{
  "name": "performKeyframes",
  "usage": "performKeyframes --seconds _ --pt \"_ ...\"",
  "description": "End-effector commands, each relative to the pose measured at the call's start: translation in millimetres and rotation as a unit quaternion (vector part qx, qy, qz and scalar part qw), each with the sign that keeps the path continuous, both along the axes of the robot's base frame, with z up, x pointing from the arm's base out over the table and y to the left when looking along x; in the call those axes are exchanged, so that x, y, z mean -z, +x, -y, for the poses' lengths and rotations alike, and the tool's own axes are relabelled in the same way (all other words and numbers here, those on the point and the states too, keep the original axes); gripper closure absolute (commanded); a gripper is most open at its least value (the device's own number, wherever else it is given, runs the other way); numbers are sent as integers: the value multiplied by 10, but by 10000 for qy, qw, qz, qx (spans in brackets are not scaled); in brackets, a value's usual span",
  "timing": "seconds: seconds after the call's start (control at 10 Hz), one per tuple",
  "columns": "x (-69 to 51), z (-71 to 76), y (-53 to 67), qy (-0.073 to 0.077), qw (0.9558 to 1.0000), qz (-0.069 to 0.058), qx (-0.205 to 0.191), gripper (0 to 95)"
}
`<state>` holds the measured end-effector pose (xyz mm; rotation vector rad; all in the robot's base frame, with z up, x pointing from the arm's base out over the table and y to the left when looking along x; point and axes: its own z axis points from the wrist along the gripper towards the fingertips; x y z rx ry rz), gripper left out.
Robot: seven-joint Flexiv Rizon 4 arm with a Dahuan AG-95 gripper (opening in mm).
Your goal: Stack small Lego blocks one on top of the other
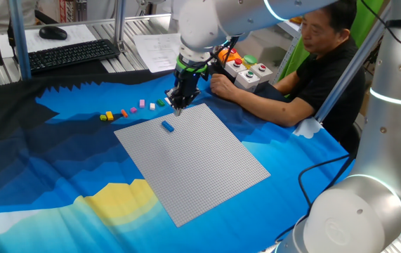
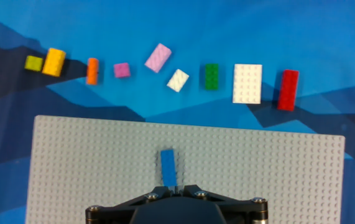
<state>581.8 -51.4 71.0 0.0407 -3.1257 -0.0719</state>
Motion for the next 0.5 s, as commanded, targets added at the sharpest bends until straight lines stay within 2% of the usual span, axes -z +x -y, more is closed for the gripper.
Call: performKeyframes --seconds 0.1,0.4,0.5 --pt "-7 1 -6 -20 9999 -98 -13 950" --pt "10 -34 15 -19 10000 -76 -56 950" --pt "53 -116 79 -28 10000 -76 -57 760"
